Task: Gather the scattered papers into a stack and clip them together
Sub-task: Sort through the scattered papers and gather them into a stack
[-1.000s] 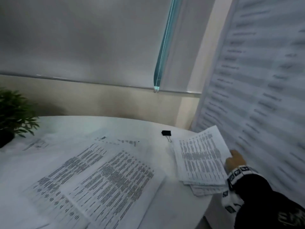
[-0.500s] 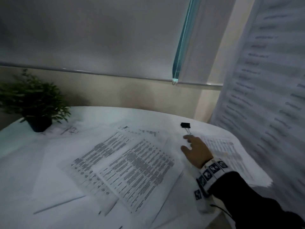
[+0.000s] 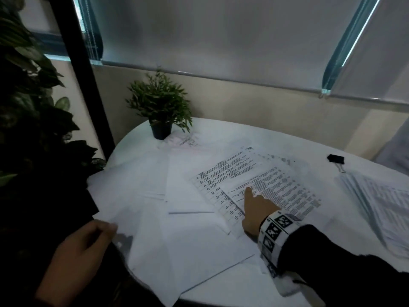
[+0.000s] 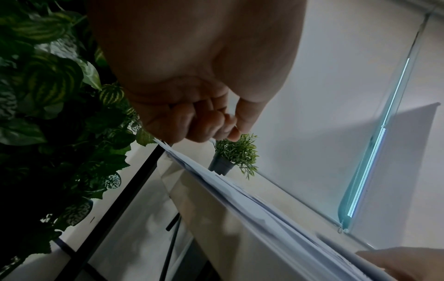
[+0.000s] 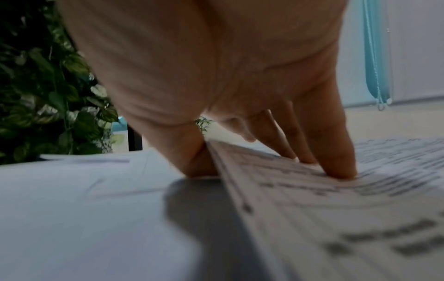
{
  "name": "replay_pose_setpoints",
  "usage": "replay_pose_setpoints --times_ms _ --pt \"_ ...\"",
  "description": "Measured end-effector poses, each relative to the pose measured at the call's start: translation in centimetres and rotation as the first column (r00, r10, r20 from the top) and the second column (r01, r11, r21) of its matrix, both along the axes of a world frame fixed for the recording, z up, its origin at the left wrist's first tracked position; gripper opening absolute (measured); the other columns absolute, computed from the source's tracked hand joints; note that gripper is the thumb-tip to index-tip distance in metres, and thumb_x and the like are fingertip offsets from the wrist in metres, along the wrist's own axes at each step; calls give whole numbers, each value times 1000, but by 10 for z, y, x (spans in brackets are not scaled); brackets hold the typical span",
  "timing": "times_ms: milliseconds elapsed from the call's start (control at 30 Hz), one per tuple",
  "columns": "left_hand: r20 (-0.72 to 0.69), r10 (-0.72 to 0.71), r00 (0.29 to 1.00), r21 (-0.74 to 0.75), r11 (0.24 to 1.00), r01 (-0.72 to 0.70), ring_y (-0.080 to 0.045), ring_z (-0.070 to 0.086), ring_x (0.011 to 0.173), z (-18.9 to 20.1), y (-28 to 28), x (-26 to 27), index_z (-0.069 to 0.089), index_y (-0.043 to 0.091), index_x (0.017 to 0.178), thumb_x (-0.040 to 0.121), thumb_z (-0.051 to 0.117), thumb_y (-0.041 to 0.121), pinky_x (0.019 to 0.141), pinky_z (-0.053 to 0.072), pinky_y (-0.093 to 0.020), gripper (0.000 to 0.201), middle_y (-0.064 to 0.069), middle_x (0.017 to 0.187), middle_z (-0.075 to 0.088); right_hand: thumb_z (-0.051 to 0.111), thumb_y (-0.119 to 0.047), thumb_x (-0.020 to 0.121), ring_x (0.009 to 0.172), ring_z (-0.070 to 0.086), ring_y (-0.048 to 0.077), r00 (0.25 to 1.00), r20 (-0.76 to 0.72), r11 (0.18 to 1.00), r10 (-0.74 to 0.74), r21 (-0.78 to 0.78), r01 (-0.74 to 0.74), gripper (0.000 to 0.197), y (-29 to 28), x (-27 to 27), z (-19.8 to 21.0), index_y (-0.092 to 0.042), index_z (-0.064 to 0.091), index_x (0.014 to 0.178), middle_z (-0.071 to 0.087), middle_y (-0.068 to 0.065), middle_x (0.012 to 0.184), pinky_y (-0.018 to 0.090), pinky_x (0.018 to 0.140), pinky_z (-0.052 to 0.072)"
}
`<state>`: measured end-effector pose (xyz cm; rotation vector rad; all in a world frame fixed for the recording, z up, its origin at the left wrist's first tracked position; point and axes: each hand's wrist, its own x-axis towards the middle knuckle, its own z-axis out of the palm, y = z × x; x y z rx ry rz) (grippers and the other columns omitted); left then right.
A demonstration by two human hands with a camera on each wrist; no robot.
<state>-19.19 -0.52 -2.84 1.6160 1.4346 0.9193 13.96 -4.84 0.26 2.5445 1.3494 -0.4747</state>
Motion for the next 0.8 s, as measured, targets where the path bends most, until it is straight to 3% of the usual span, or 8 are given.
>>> replay_pose_setpoints --times_ms 200,300,433,533,633,667,733,800 --pt "117 -101 988 -56 992 109 -9 46 44 7 -6 13 63 19 70 92 57 30 54 39 -27 25 2 49 50 41 -16 94 122 49 28 985 131 993 113 28 -118 66 -15 -15 39 -12 5 150 42 12 140 35 94 44" --pt "346 -3 938 -268 958 102 -15 52 44 18 -7 23 66 17 76 93 50 41 46 38 -23 34 -11 58 52 45 -10 90 114 54 29 918 216 913 334 167 -372 69 -29 -49 58 -18 12 149 42 6 139 39 88 48" --pt "630 84 772 -467 836 290 -36 67 79 29 -12 35 66 17 105 69 52 76 59 54 -43 71 -14 92 69 34 -16 73 69 69 25 710 355 669 608 252 -699 53 -49 -109 38 -21 67 114 70 8 107 33 43 50" --pt "696 114 709 -424 862 278 -30 72 80 35 -26 45 72 23 100 83 54 44 71 54 -45 32 -13 101 74 41 -28 73 72 68 22 589 271 564 762 171 -808 46 -51 -127 15 -26 67 111 72 4 104 29 55 52" --pt "545 67 836 -340 929 147 -21 68 72 27 -28 46 57 5 122 89 50 -9 64 53 -31 37 -19 116 65 61 -41 77 102 62 25 426 152 386 892 232 -893 57 -45 -111 15 -21 50 130 62 5 121 37 90 47" --pt "484 107 869 -335 939 71 -17 62 69 32 -28 45 53 0 125 88 45 -16 61 47 -27 41 -19 113 62 57 -50 82 115 56 26 432 59 393 900 324 -861 63 -40 -102 21 -18 45 135 56 7 131 38 100 41" --pt "385 171 907 -295 954 -55 -15 53 71 32 -22 36 53 -2 124 87 43 -19 62 40 -25 42 -15 106 57 40 -70 83 135 36 19 625 -192 635 757 444 -632 80 -24 -80 33 -19 34 144 39 3 148 35 114 27" --pt "296 193 936 -223 966 -129 -27 58 82 28 -14 24 57 2 116 84 46 -18 74 43 -31 39 -14 104 60 29 -74 82 141 26 21 837 -147 807 527 395 -439 87 -6 -55 31 -19 20 149 29 5 154 37 116 23"
